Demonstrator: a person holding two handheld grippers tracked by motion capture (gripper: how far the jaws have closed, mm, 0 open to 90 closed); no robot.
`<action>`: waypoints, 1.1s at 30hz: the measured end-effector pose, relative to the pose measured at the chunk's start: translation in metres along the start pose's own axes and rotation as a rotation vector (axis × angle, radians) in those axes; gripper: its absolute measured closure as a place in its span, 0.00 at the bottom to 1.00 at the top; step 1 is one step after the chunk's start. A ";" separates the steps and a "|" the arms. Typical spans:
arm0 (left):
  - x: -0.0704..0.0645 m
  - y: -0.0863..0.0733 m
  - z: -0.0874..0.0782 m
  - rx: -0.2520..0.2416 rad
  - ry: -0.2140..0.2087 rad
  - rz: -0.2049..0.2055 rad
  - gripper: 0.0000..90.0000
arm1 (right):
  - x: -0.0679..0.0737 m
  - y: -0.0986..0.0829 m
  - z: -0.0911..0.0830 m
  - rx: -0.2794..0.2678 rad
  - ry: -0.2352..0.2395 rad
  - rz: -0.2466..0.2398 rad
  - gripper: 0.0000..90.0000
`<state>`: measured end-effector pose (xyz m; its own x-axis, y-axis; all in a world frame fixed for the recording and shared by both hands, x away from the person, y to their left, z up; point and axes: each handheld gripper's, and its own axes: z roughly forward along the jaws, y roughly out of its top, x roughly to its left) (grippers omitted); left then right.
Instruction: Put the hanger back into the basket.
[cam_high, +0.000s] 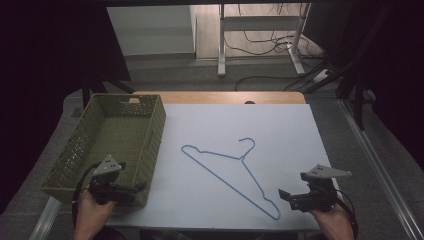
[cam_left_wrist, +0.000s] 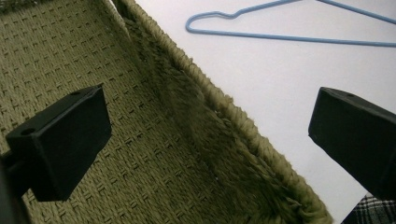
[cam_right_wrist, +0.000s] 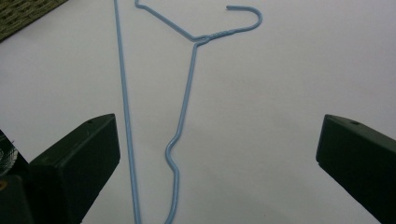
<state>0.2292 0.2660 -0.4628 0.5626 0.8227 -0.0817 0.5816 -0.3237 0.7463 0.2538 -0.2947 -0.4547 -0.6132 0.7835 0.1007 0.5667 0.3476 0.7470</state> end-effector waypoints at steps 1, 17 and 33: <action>-0.001 0.000 0.000 0.000 -0.004 0.002 0.00 | 0.000 0.000 0.000 0.000 0.000 0.000 0.00; -0.002 0.001 0.002 0.001 -0.015 0.002 0.00 | 0.001 -0.001 0.003 0.017 -0.005 0.005 0.00; -0.009 0.014 -0.007 -0.055 -0.053 0.004 0.00 | 0.006 0.007 0.005 0.004 -0.019 -0.034 0.00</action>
<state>0.2283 0.2569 -0.4469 0.5961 0.7951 -0.1122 0.5469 -0.2997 0.7818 0.2567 -0.2848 -0.4520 -0.6215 0.7808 0.0629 0.5481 0.3760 0.7471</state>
